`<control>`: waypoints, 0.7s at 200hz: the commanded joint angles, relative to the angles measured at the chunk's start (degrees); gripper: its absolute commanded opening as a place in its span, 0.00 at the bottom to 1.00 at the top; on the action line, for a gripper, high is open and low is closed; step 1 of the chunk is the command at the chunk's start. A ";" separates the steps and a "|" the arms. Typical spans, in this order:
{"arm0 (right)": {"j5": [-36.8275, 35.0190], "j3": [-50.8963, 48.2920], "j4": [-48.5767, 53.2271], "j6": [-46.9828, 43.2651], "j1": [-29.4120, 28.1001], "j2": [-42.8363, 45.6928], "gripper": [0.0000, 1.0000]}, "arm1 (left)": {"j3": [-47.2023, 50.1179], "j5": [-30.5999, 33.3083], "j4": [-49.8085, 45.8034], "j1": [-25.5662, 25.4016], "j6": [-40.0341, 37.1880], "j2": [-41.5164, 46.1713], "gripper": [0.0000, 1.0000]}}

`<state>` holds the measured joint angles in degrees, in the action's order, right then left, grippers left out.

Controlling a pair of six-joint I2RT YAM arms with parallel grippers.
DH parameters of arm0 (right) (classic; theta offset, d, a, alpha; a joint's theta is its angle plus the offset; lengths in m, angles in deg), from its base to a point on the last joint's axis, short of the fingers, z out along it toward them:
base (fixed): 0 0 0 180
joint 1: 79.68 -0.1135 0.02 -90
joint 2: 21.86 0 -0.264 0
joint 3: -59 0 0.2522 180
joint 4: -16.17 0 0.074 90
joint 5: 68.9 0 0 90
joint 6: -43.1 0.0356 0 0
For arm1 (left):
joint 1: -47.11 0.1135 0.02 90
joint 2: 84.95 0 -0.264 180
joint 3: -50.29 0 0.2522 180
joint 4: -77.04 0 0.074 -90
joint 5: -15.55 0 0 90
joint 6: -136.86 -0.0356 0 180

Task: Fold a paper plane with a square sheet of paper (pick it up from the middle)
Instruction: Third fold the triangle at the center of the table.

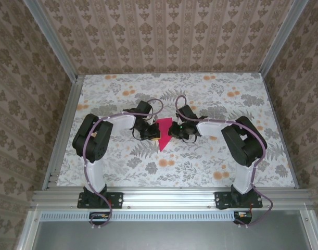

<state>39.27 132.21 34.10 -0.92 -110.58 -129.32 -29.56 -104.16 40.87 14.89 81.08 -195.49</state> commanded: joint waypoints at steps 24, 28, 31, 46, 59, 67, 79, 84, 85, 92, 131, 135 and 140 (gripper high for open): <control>-2.67 1.29 2.74 -0.56 0.22 -2.49 0.13 | -0.12 3.08 -3.19 -0.28 -1.49 -0.99 0.00; -2.81 1.37 3.00 -0.56 0.22 -2.41 0.13 | -0.24 3.08 -3.17 -0.29 -1.52 -0.99 0.00; -2.80 1.42 3.10 -0.58 0.22 -2.42 0.13 | -0.18 3.07 -3.16 -0.21 -1.57 -0.99 0.00; -2.41 1.80 3.42 -0.62 0.23 -1.92 0.13 | -0.23 3.04 -3.25 -0.21 -1.60 -1.00 0.00; -2.18 1.91 3.23 -0.79 0.30 -0.54 0.13 | -0.20 3.08 -3.37 -0.22 -1.61 -0.99 0.00; -2.29 1.91 3.22 -0.89 0.31 0.55 0.13 | -0.19 3.08 -3.40 -0.22 -1.72 -0.99 0.00; -2.26 1.82 3.03 -1.14 0.47 1.61 0.13 | -0.22 3.17 -3.49 -0.21 -1.65 -0.90 0.00; -2.27 1.89 3.03 -1.26 0.46 1.83 0.13 | -0.18 3.17 -3.47 -0.26 -1.71 -0.90 0.00; -2.27 1.90 2.99 -1.29 0.47 1.86 0.13 | -0.18 3.17 -3.45 -0.23 -1.66 -0.90 0.00; -2.29 2.04 3.11 -1.41 0.65 1.67 0.13 | -0.15 3.17 -3.51 -0.23 -1.66 -0.90 0.00; -1.91 1.91 2.36 -0.81 1.01 -1.61 0.13 | -0.17 3.17 -3.55 -0.21 -1.79 -0.82 0.00; -1.91 1.83 2.23 -0.73 1.08 -1.86 0.13 | -0.16 3.17 -3.59 -0.20 -1.80 -0.82 0.00; -2.04 1.74 2.14 -0.64 1.10 -2.16 0.13 | -0.16 3.17 -3.61 -0.26 -1.79 -0.82 0.00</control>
<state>38.16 133.04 35.43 -1.60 -109.83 -129.63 -29.58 -104.14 40.74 14.89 80.64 -195.49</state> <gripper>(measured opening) 0.128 0.051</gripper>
